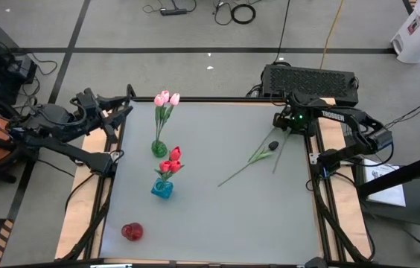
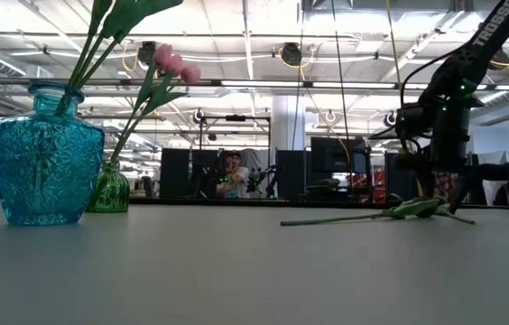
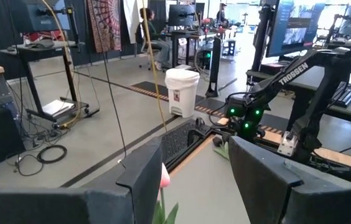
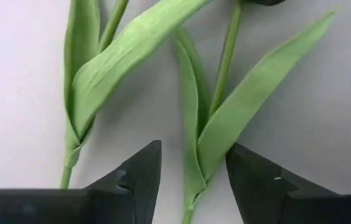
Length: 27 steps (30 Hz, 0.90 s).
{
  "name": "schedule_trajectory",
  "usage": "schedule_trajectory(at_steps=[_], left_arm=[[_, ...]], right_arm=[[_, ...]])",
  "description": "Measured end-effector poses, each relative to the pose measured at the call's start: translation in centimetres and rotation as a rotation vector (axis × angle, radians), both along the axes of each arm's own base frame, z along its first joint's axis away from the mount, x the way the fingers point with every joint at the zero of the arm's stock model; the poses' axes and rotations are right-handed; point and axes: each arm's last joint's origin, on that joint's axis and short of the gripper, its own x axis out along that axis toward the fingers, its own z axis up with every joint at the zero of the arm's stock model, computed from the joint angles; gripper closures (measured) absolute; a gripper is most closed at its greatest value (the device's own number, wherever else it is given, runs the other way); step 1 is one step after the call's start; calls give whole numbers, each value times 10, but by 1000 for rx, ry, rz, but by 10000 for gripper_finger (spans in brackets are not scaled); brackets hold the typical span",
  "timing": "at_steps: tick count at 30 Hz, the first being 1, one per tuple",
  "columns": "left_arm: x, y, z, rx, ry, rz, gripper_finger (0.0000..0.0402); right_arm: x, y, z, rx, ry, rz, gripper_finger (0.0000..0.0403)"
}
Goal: Sort flowers into vase by color
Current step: Put the top right black flower into the red vase
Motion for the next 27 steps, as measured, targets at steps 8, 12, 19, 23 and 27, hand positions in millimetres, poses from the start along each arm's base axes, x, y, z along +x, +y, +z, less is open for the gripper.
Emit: schedule_trajectory(at_steps=[8, 12, 19, 23, 27], left_arm=[[1, 0, 0, 0, 3, 0, 210], [1, 0, 0, 1, 4, 0, 210], [1, 0, 0, 1, 4, 0, 210], [1, 0, 0, 1, 4, -1, 210], [1, 0, 0, 1, 4, -1, 210]], right_arm=[[1, -2, -6, 24, 20, -1, 288], [0, -1, -6, 32, 27, -2, 326], [0, 0, -6, 49, 25, 9, 394], [-1, 2, -5, 56, 26, 12, 394], [-4, 9, -1, 90, 36, 36, 399]])
